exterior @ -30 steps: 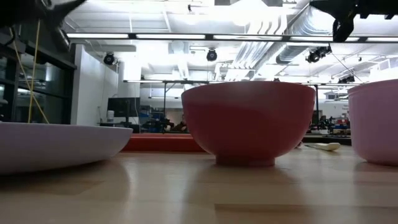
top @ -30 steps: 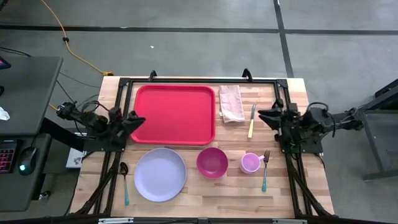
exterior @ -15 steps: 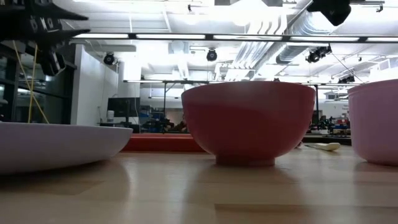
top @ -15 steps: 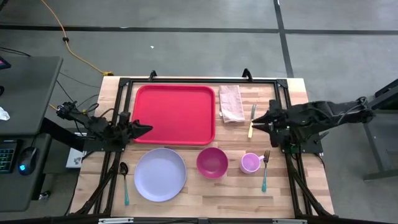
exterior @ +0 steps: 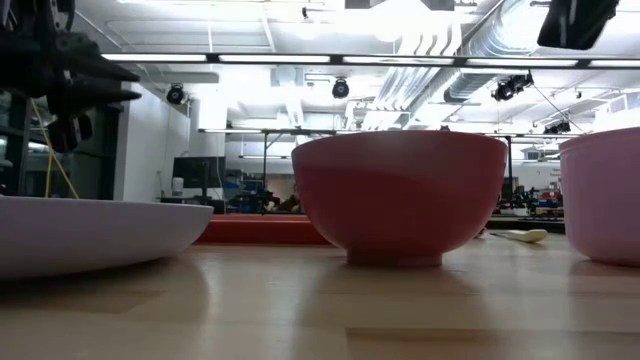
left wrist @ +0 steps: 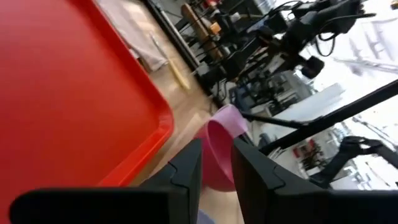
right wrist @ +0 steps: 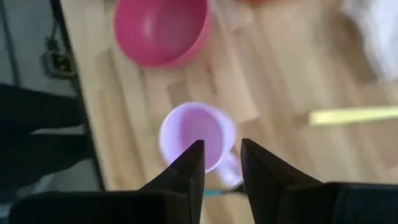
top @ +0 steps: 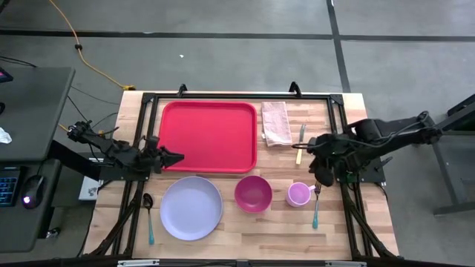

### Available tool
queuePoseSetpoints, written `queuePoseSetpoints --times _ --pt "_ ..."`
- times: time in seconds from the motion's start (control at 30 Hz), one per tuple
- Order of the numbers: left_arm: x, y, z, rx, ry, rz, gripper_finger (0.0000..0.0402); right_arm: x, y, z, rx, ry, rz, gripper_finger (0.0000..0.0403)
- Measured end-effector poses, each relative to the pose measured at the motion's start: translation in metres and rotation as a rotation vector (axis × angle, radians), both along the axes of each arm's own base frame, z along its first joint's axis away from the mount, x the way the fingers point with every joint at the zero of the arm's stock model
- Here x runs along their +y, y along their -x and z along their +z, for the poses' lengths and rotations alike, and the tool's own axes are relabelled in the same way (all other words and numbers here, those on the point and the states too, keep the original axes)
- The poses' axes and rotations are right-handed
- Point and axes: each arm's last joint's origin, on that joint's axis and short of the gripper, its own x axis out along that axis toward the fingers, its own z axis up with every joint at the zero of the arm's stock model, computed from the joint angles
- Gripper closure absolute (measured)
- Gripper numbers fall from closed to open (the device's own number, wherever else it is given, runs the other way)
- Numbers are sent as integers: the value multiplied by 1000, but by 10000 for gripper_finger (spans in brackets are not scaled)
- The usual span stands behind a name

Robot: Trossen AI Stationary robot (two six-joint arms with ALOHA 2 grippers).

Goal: Set up tray
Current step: Put the pink mug on the top left of the red serving tray

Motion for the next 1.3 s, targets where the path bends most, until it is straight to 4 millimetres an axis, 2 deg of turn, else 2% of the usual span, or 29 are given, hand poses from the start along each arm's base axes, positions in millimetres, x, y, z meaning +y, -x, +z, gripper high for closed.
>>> queuePoseSetpoints --times 0.13,0.43,0.63,1.0,1.3 --pt "0 0 -3 31 -16 -1 284 2 -1 -3 50 -68 -4 320" --pt "0 1 -5 63 -77 -9 284 0 -2 -3 35 -11 -35 320" --pt "1 1 -5 89 -241 -30 284 1 -4 -5 19 50 74 320" --pt "1 1 -5 150 -656 -84 284 7 -32 -27 113 148 264 320" --pt "1 1 -5 161 -726 -93 284 11 -51 -47 196 187 358 320"
